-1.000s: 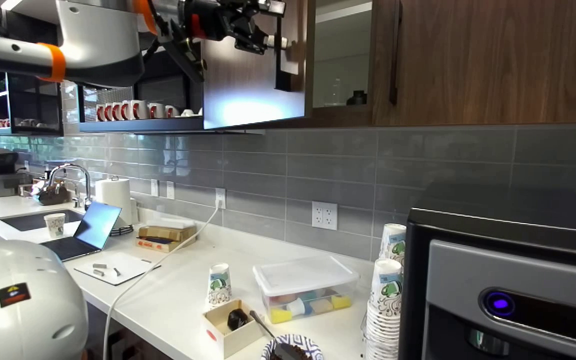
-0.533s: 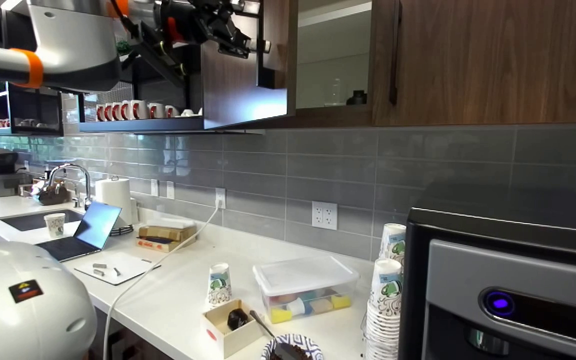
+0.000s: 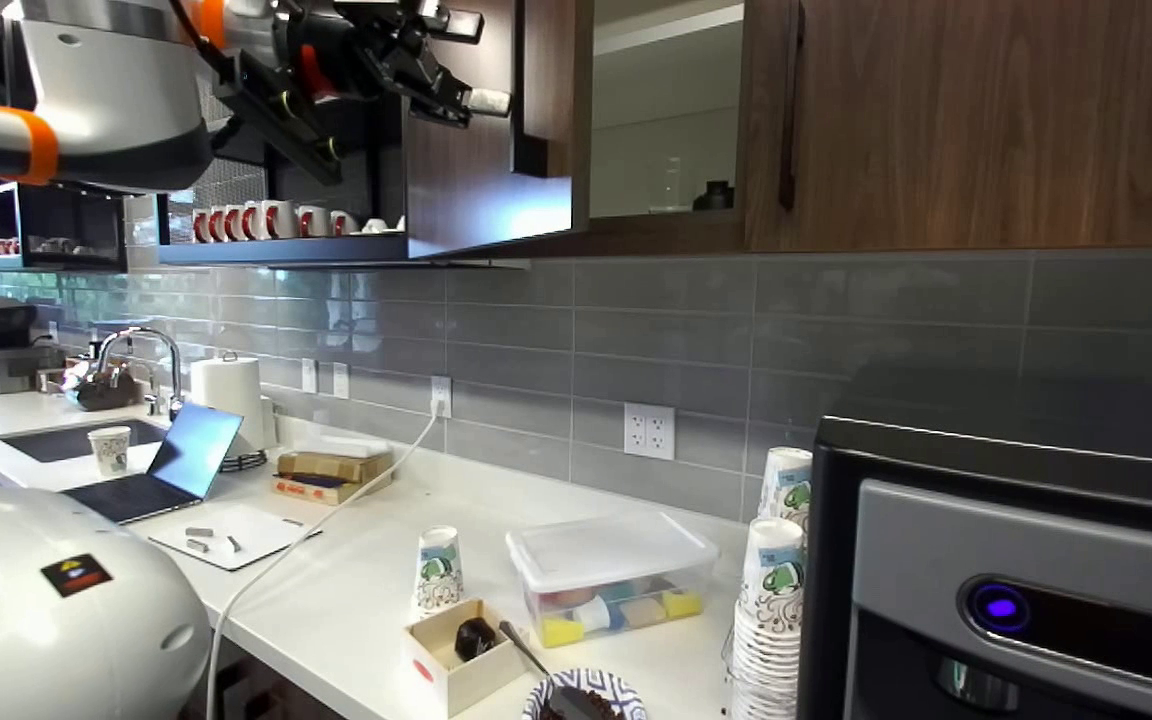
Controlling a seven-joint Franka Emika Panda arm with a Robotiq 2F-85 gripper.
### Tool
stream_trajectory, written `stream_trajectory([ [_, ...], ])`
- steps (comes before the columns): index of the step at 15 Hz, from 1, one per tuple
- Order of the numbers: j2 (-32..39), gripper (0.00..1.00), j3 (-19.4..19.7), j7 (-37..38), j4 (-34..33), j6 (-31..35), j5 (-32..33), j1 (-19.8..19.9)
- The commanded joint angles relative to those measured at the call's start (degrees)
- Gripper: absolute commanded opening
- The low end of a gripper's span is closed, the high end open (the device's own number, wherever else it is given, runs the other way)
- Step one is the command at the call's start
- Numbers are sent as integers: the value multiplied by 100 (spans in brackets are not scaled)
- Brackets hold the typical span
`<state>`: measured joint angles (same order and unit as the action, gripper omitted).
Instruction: Open and close the cabinet door on the top left
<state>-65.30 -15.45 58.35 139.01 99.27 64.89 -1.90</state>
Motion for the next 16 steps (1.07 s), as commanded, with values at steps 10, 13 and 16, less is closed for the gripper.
stream_trajectory([
  [10,-16,100,591,-44,36,203,477,-527],
  [13,18,100,828,-65,11,474,571,-543],
  [16,148,100,1068,-105,-68,879,672,-505],
])
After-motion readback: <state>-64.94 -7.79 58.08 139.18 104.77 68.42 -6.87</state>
